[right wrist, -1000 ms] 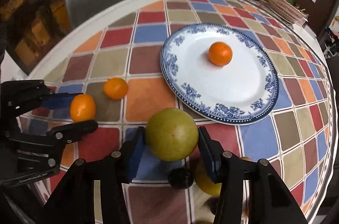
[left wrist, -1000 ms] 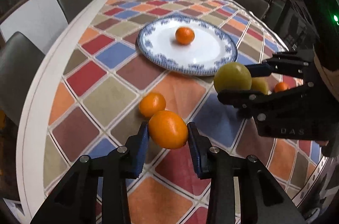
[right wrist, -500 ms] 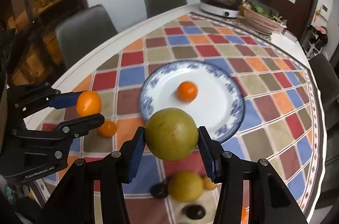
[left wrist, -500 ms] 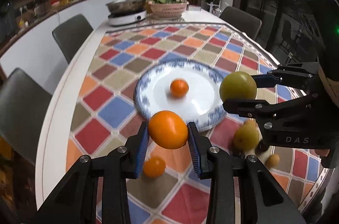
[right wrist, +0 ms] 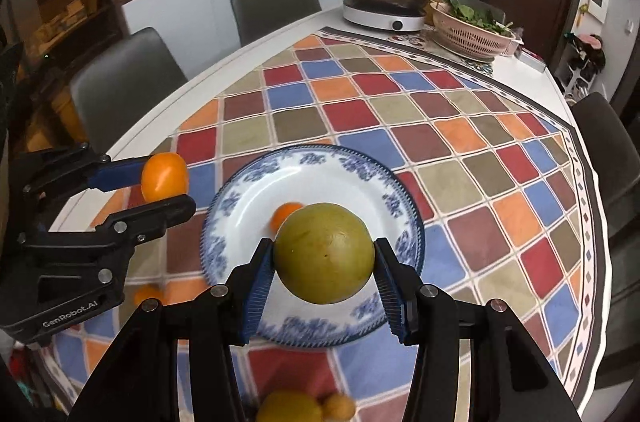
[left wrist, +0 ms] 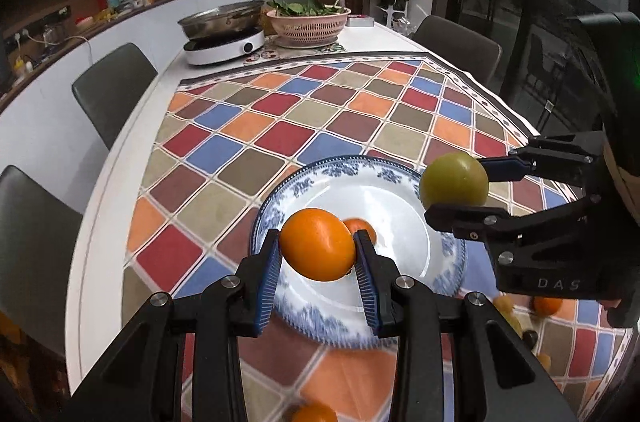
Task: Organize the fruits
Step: 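Carry the orange and green citrus over the plate with both tools, then lower both fruits onto the plate and open both tools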
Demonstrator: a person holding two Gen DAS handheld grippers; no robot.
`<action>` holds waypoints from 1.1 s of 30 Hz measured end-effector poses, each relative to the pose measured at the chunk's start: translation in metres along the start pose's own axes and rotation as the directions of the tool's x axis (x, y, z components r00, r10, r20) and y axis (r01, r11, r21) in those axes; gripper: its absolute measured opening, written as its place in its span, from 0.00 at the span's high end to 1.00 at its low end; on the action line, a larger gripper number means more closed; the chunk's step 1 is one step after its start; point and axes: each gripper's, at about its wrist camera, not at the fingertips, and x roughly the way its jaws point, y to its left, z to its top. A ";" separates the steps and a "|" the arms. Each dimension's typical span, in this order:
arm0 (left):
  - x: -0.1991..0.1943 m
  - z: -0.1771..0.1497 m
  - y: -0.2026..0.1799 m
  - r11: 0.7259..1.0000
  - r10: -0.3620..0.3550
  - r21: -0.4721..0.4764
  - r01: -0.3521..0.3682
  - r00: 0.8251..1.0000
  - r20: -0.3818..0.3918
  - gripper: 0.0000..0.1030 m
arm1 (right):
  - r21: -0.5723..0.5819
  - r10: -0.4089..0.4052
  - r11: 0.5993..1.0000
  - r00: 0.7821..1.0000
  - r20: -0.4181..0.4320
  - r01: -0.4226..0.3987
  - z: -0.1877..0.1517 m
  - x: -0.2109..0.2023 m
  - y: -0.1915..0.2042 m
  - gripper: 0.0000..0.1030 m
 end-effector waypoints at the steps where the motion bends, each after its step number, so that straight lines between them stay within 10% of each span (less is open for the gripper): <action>1: 0.006 0.003 0.002 1.000 -0.004 -0.001 0.004 1.000 -0.005 0.65 | 0.002 -0.001 1.000 1.000 -0.004 0.001 0.002 0.004 -0.003 0.51; 25: 0.131 0.037 0.013 0.999 -0.027 0.020 0.031 0.980 -0.197 0.65 | -0.032 0.003 0.999 0.994 -0.110 -0.006 0.021 0.094 -0.040 0.51; 28: 0.126 0.037 0.013 1.000 -0.009 0.026 0.014 0.984 -0.179 0.44 | -0.026 0.017 0.999 0.994 -0.108 -0.020 0.020 0.096 -0.042 0.51; 33: 0.108 0.037 0.013 0.999 0.024 0.049 -0.017 0.987 -0.157 0.43 | -0.023 0.011 1.000 0.998 -0.061 -0.012 0.020 0.081 -0.041 0.45</action>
